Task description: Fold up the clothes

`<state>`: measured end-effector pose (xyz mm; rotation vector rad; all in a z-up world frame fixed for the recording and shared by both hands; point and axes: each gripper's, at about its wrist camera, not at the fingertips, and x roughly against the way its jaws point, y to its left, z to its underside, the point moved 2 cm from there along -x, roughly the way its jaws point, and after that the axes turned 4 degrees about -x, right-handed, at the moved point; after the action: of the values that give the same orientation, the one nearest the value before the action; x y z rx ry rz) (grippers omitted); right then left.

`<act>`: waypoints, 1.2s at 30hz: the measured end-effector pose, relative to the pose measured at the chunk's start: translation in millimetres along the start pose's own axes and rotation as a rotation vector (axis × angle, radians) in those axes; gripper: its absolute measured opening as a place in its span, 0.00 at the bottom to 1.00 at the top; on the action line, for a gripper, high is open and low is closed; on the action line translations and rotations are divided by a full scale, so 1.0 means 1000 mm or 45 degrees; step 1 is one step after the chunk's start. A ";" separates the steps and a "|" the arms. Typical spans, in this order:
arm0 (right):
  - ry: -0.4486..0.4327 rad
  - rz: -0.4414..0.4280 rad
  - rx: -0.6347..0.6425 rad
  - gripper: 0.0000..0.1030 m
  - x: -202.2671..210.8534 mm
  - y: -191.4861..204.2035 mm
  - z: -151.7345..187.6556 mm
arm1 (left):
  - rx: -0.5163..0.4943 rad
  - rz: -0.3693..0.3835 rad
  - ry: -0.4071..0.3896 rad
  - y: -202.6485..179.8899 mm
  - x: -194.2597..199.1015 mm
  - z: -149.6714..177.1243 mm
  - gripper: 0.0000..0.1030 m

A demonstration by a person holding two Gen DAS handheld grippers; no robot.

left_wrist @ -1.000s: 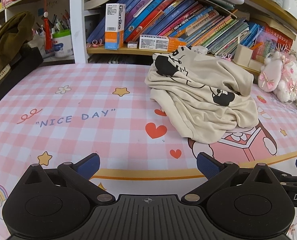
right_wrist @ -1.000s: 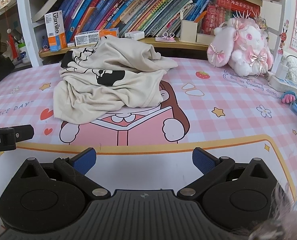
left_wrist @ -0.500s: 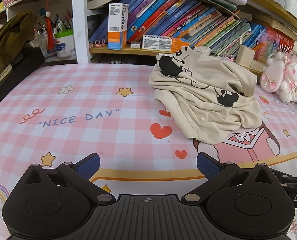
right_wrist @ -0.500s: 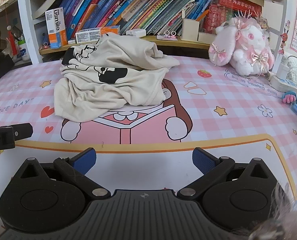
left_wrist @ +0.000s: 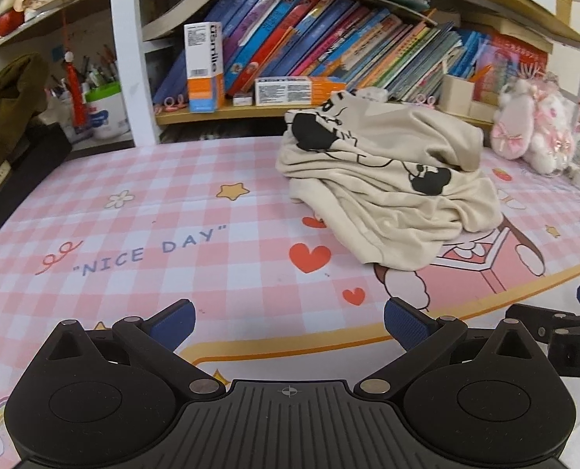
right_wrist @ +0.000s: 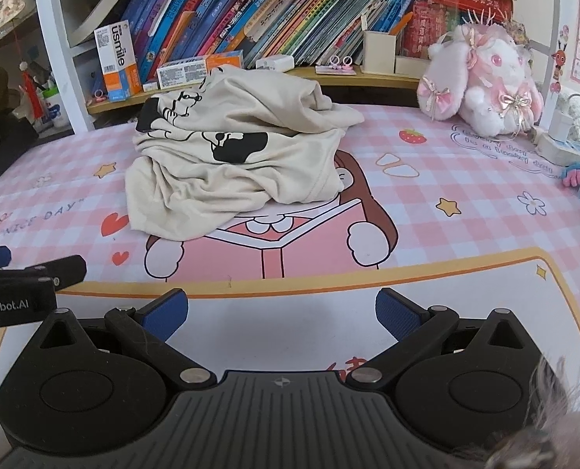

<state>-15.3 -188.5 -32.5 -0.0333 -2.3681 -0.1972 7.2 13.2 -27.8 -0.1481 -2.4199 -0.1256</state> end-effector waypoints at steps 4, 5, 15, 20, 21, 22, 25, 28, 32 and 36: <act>-0.049 0.098 0.003 1.00 0.006 0.002 0.005 | -0.004 0.045 0.009 0.002 0.000 0.005 1.00; -0.047 0.111 0.004 1.00 0.007 0.003 0.006 | -0.006 0.057 0.015 0.001 -0.001 0.007 1.00; -0.051 0.213 0.130 1.00 0.018 0.005 0.020 | 0.024 0.200 0.102 -0.008 -0.009 0.017 1.00; -0.057 0.170 0.124 1.00 0.021 -0.008 0.015 | 0.038 0.179 0.121 -0.016 -0.011 0.014 1.00; -0.060 0.150 0.126 1.00 0.021 -0.011 0.013 | 0.037 0.165 0.122 -0.018 -0.011 0.013 1.00; -0.063 0.136 0.134 1.00 0.021 -0.013 0.010 | 0.043 0.150 0.122 -0.021 -0.011 0.012 1.00; -0.086 0.105 0.187 1.00 0.018 -0.020 0.004 | 0.059 0.095 0.123 -0.031 -0.013 0.007 1.00; -0.098 0.051 0.239 1.00 0.012 -0.031 -0.002 | 0.061 0.030 0.141 -0.046 -0.015 0.004 1.00; -0.101 -0.013 0.251 1.00 0.008 -0.056 -0.010 | 0.049 -0.016 0.125 -0.066 -0.013 -0.003 1.00; -0.086 -0.076 0.216 1.00 -0.001 -0.088 -0.021 | 0.039 -0.097 0.067 -0.082 -0.011 -0.013 1.00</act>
<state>-7.5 -278.6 -30.2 0.1134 -2.4471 -0.0238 12.0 -70.6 -29.3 -0.0383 -2.3740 -0.1259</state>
